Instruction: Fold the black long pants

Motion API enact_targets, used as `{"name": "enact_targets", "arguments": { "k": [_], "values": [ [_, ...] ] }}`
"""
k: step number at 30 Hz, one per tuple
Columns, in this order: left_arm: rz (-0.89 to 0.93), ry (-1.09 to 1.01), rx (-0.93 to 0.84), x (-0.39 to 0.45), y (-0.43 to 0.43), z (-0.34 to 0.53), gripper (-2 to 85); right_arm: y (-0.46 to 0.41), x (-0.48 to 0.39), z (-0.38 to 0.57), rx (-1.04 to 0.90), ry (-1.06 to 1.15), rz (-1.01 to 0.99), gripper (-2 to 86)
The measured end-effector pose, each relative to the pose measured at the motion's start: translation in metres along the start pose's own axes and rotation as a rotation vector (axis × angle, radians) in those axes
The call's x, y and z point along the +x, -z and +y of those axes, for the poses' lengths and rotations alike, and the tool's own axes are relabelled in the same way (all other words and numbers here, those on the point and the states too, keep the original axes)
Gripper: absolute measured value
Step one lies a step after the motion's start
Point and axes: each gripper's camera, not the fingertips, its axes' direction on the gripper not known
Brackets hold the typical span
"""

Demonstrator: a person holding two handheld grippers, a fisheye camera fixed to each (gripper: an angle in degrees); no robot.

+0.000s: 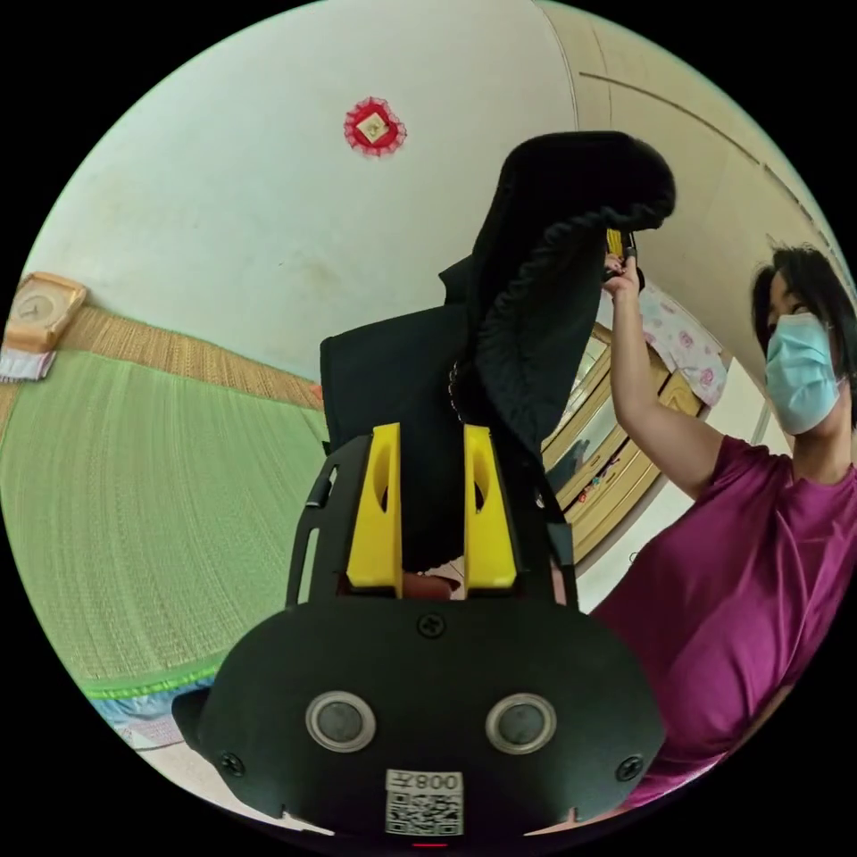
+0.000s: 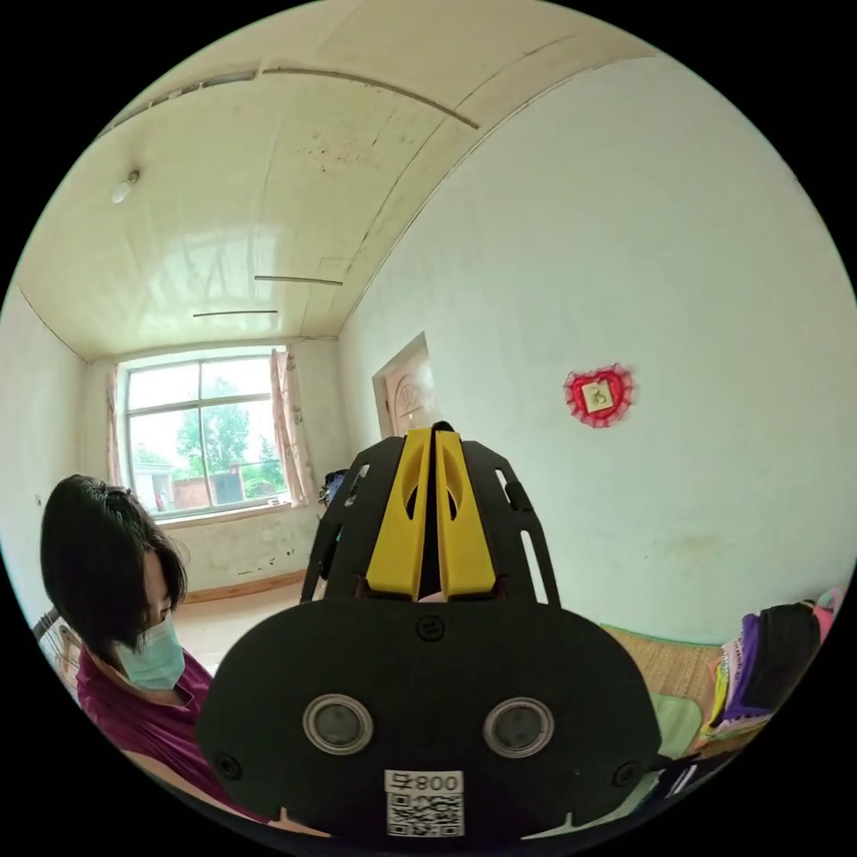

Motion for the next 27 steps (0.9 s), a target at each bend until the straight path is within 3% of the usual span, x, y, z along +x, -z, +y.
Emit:
{"name": "enact_targets", "arguments": {
  "k": [6, 12, 19, 23, 27],
  "values": [
    [-0.022, 0.252, 0.13, -0.06, 0.148, 0.071, 12.3, -0.085, 0.013, 0.037, -0.095, -0.145, -0.109, 0.1],
    [-0.119, 0.317, 0.148, -0.086, 0.206, 0.095, 13.7, -0.167, 0.004, 0.06, -0.249, -0.179, -0.176, 0.1],
    [-0.222, 0.162, 0.016, -0.104, 0.17, 0.029, 14.6, -0.215, 0.009, 0.057, -0.271, -0.198, -0.232, 0.2],
    [-0.263, 0.017, -0.144, -0.115, 0.11, -0.029, 14.8, -0.23, 0.022, 0.053, -0.24, -0.211, -0.242, 0.2],
    [-0.416, -0.094, -0.272, -0.132, 0.054, -0.065, 11.5, -0.254, 0.044, 0.052, -0.227, -0.22, -0.263, 0.2]
  ]
}}
